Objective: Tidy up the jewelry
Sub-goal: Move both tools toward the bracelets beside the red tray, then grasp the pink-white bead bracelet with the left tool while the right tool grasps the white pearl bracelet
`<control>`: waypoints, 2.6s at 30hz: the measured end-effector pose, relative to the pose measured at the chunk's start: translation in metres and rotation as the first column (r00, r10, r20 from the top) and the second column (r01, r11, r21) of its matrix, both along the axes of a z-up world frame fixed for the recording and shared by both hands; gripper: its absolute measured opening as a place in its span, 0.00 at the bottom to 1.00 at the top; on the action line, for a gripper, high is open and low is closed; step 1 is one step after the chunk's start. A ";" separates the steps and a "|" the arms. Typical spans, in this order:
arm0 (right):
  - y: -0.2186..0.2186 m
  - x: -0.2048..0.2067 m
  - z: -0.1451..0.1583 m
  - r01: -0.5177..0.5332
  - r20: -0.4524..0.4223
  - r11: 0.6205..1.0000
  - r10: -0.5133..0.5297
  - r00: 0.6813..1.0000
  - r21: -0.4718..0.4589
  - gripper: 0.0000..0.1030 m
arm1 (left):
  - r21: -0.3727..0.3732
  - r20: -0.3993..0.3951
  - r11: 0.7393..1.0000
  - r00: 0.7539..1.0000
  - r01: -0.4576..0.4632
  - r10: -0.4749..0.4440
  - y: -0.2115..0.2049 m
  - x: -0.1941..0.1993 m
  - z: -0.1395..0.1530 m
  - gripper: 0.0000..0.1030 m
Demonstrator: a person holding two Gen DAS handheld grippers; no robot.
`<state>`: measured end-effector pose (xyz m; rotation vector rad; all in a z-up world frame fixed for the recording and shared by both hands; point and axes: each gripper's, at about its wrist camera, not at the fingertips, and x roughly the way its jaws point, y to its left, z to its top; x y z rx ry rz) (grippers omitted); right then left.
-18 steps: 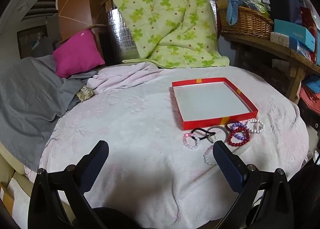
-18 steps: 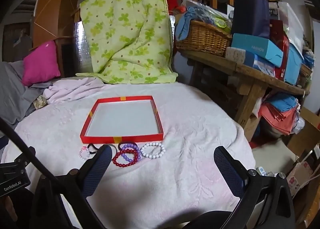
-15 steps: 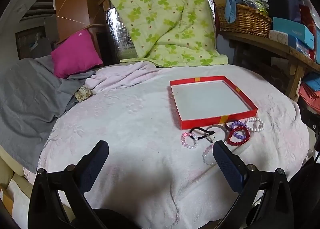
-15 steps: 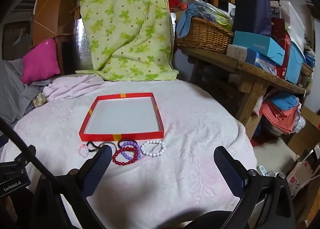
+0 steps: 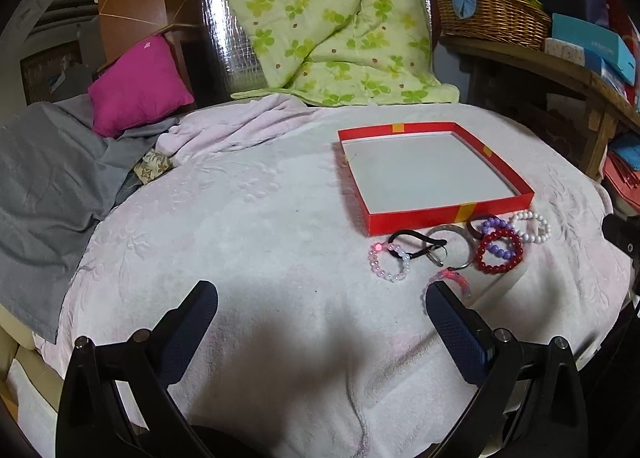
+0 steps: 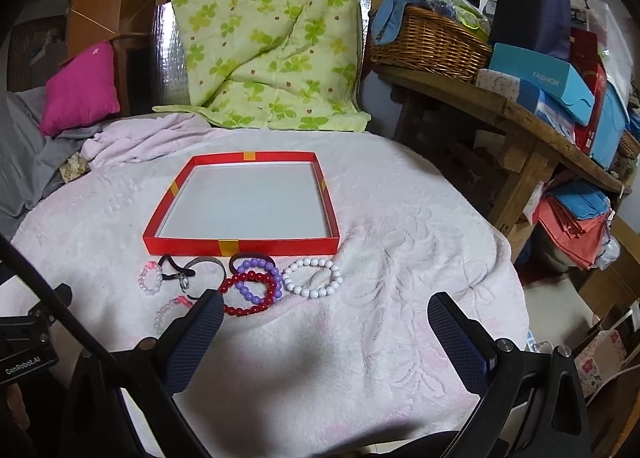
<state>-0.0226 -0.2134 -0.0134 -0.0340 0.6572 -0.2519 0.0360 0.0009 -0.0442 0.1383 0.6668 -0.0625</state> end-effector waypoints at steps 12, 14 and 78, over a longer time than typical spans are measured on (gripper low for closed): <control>0.011 0.000 0.002 -0.008 -0.005 1.000 0.008 1.000 -0.014 1.00 | 0.031 -0.007 0.999 0.999 0.037 -0.037 -0.004 -0.010 0.012 1.00; 0.011 -0.002 0.003 -0.007 -0.001 1.000 0.007 1.000 -0.016 1.00 | 0.030 -0.004 0.999 0.999 0.042 -0.042 -0.004 -0.012 0.014 1.00; -0.089 0.145 -0.092 -0.074 -0.232 0.913 0.180 0.956 0.402 0.10 | -0.217 -0.289 0.934 0.896 0.282 -0.338 -0.014 0.125 -0.079 0.18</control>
